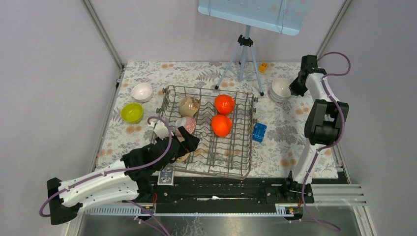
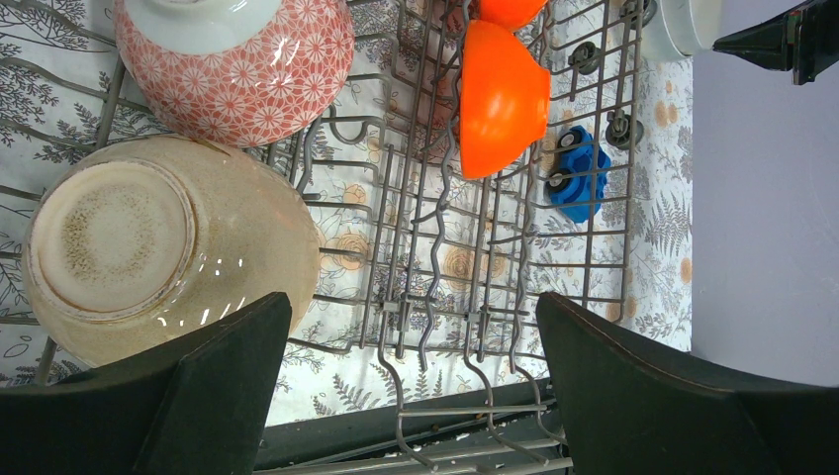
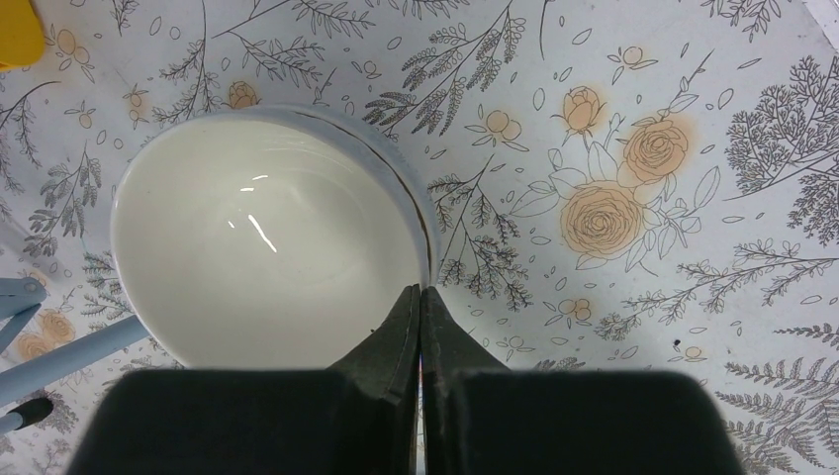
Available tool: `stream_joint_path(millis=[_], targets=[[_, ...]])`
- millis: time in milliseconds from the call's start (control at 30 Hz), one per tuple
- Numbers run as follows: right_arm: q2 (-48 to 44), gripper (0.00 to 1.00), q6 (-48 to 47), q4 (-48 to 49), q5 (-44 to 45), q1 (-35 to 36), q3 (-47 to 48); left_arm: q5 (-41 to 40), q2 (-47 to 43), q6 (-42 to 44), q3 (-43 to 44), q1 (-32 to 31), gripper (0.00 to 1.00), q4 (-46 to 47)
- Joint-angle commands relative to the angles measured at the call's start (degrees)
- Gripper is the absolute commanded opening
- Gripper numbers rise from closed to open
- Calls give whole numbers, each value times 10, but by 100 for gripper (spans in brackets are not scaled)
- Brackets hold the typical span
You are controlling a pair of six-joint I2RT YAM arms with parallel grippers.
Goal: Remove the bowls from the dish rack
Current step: Adjust the bowl in the bowl.
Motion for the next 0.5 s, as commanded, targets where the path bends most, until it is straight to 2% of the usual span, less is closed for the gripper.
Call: stream_joint_path(millis=[0, 133, 333, 467], targets=[[-24, 0, -4, -11, 7, -2, 14, -2, -5, -2, 3, 2, 99, 11], [-27, 8, -2, -11, 3, -2, 15, -4, -2, 1, 7, 2, 99, 10], [-31, 41, -8, -10, 18, -2, 3, 0, -4, -3, 4, 2, 99, 10], [-24, 46, -11, -8, 21, -3, 3, 3, -8, -5, 0, 2, 99, 9]])
